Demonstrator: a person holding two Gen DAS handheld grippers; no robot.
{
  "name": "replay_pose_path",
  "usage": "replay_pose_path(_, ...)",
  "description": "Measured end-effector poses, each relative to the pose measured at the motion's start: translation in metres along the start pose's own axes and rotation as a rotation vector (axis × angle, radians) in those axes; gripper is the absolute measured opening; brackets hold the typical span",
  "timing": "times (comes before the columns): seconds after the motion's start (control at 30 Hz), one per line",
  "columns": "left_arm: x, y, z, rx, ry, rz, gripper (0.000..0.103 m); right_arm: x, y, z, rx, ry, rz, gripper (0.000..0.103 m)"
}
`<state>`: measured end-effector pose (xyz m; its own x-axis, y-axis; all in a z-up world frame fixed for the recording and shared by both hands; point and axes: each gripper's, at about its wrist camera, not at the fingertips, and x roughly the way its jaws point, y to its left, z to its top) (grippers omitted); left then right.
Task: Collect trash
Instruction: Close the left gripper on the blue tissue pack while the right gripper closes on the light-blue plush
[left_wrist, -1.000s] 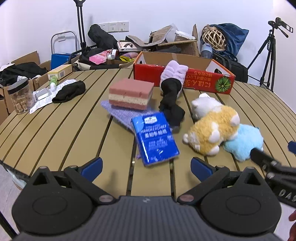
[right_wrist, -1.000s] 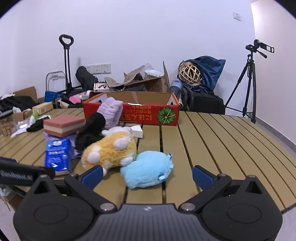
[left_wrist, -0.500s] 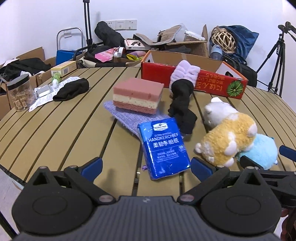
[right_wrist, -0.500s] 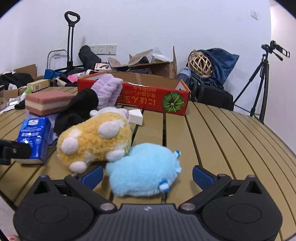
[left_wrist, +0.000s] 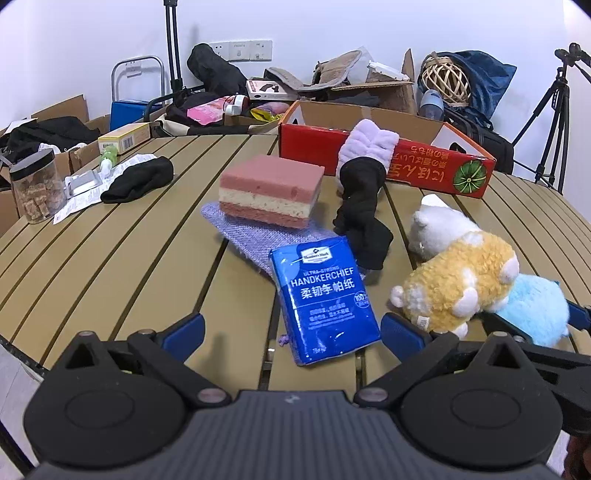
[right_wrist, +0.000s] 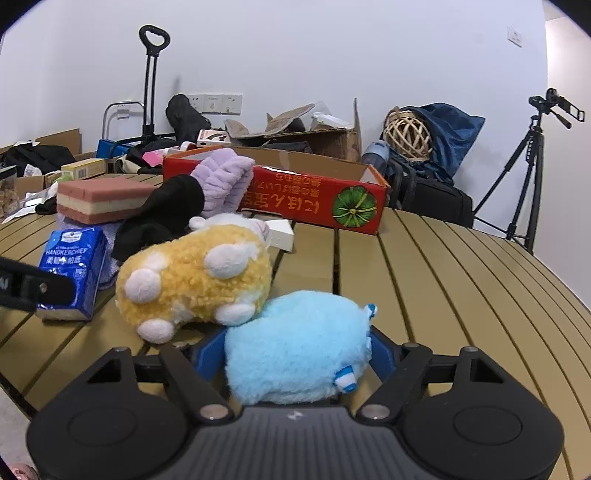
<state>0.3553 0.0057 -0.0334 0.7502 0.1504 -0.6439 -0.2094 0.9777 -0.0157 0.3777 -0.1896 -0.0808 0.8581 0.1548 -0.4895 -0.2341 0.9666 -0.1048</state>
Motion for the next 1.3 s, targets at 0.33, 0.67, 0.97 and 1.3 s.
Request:
replay_pose_path(0.33,0.011,-0.01,0.0,-0.011,-0.015,0.045,0.103,-0.03,-0.039,-0.009,0.124,-0.06,-0.095,0.077)
replay_pose_path(0.67,0.024,-0.023,-0.004,-0.008,-0.072,0.106,0.103,-0.036,-0.044,-0.015,0.149,-0.073,-0.096,0.077)
replay_pose_path(0.97,0.03,-0.029,-0.008,0.021,-0.088,0.133,0.093,-0.035,-0.035,-0.018,0.126,-0.069,-0.089,0.077)
replay_pose_path(1.3,0.027,-0.033,-0.013,0.042,-0.109,0.135,0.067,-0.035,-0.033,-0.019,0.119,-0.065,-0.085,0.078)
